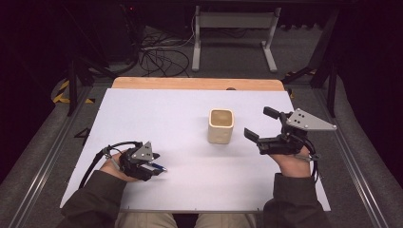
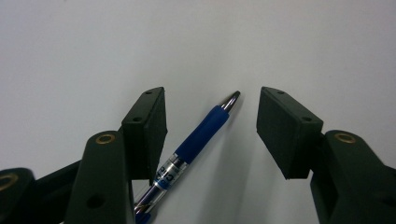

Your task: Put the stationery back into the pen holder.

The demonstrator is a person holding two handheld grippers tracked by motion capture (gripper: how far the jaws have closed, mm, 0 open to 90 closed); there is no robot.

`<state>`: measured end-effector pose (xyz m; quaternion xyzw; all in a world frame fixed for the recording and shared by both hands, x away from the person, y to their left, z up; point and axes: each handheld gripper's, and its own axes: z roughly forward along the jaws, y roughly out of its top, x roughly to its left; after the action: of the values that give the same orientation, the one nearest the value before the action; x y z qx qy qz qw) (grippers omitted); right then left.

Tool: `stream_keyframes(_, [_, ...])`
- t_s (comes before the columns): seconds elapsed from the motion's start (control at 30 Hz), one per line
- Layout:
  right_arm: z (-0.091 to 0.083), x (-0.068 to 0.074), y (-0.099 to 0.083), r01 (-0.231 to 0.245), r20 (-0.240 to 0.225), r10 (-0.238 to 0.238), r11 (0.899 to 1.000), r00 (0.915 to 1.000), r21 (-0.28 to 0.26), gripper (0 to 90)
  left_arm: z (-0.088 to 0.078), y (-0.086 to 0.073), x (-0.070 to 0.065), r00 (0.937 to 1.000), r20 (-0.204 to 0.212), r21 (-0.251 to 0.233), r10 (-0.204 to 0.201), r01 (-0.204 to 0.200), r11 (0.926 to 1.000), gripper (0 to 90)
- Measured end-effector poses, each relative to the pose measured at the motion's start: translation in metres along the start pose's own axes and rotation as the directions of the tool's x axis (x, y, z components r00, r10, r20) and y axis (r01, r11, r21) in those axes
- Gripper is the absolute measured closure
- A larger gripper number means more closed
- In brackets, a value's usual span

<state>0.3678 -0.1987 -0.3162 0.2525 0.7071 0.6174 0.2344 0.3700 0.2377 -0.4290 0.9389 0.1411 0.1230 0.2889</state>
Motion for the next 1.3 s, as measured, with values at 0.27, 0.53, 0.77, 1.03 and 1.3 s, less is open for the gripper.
stream_keyframes(0.27, [0.001,0.000,-0.001,-0.009,-0.008,0.009,1.000,0.9999,0.000,2.7,0.009,-0.002,0.000,0.9997,-0.002,0.042,0.023,-0.022,0.9988,45.3])
stream_keyframes(0.53, [0.004,0.001,-0.002,-0.015,-0.014,0.015,1.000,0.9998,0.008,2.7,0.016,-0.004,0.002,1.0000,0.000,0.060,0.005,-0.005,0.9982,46.3])
stream_keyframes(0.77, [0.006,0.001,-0.003,-0.018,-0.016,0.018,1.000,0.9997,0.017,2.8,0.018,-0.009,0.009,0.9980,0.051,0.028,-0.036,0.035,0.9990,50.2])
stream_keyframes(1.03, [0.009,0.002,-0.003,-0.019,-0.020,0.019,1.000,0.9996,0.025,2.9,0.019,-0.017,0.017,0.9923,0.098,-0.019,-0.076,0.078,0.9968,58.2])
stream_keyframes(1.3, [0.009,0.003,-0.003,-0.023,-0.024,0.024,0.999,0.9994,0.026,3.0,0.018,-0.019,0.017,0.9949,0.080,-0.032,-0.062,0.065,0.9973,65.4])
